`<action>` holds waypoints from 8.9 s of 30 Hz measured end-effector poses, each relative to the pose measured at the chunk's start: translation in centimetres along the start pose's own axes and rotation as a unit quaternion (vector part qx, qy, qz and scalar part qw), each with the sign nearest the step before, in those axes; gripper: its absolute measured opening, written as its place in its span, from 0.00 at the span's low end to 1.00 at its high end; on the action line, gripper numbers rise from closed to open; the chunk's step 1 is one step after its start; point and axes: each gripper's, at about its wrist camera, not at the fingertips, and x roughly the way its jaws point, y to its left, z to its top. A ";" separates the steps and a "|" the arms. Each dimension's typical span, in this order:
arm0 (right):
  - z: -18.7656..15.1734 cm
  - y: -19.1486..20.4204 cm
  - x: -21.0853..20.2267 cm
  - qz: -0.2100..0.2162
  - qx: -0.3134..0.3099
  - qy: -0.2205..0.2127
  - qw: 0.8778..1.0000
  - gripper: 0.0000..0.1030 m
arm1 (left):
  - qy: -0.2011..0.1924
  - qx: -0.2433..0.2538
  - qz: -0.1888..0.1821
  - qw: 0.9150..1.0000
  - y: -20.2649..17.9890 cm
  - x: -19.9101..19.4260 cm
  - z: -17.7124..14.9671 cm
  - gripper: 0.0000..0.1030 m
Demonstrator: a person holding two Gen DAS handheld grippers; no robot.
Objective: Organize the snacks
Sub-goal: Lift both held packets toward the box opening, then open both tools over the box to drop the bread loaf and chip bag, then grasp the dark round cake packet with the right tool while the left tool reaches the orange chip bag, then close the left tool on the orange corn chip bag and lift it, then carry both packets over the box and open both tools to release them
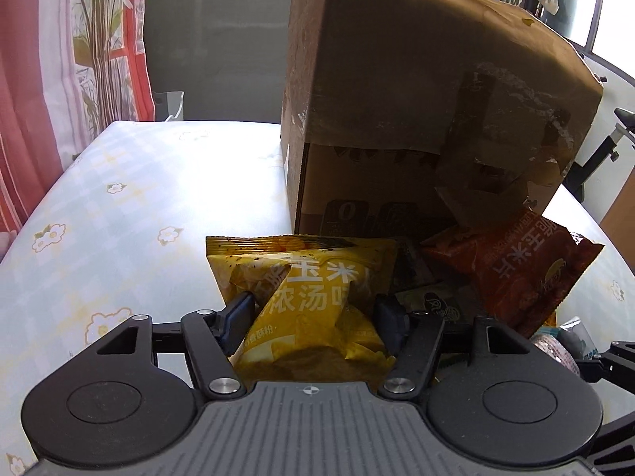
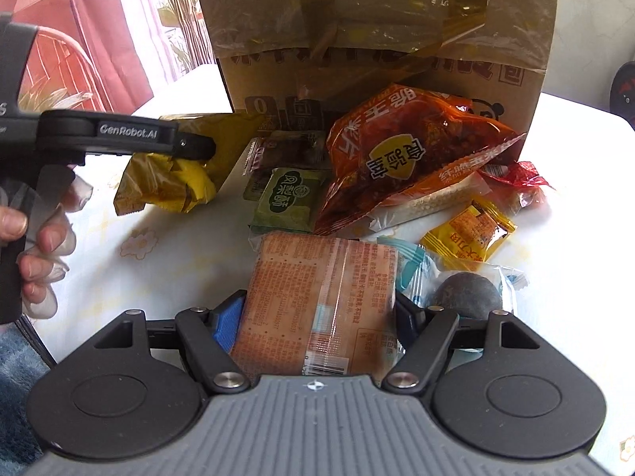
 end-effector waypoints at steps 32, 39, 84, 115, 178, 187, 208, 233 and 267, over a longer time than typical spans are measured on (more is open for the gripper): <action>7.9 -1.4 -11.0 0.012 -0.062 -0.237 0.969 0.72 | -0.177 0.013 -0.021 0.984 -3.1 -11.0 6.8 0.65; 15.0 -5.0 -11.6 -0.022 -0.082 -0.298 0.951 0.72 | -0.240 0.054 -0.024 0.969 -6.5 -11.1 13.7 0.65; 14.2 -5.7 -9.7 0.016 -0.047 -0.299 0.953 0.85 | -0.161 -0.006 0.016 0.987 -4.2 -8.9 13.2 0.80; -3.9 -6.6 -3.2 -0.049 -0.176 -0.038 0.982 0.84 | -0.033 -0.046 0.023 0.998 -5.0 -4.8 1.4 0.79; -4.1 -13.3 -3.2 -0.023 0.006 -0.159 0.987 0.48 | 0.049 -0.119 -0.011 0.992 -14.0 5.4 7.1 0.82; -4.3 -14.0 -3.1 -0.009 0.017 -0.153 0.988 0.48 | 0.075 -0.114 -0.039 0.990 -14.7 8.0 4.2 0.93; -3.9 -14.3 -2.4 -0.003 0.024 -0.137 0.990 0.48 | 0.025 -0.009 -0.052 0.998 -14.2 0.7 1.3 0.71; 3.7 -10.9 -8.3 -0.019 -0.058 -0.238 0.969 0.48 | -0.170 0.059 -0.001 0.984 -6.4 -11.5 11.3 0.71; 18.2 -10.5 -7.1 -0.023 -0.013 -0.252 0.967 0.68 | -0.169 0.018 -0.029 0.985 -6.1 -3.1 20.8 0.86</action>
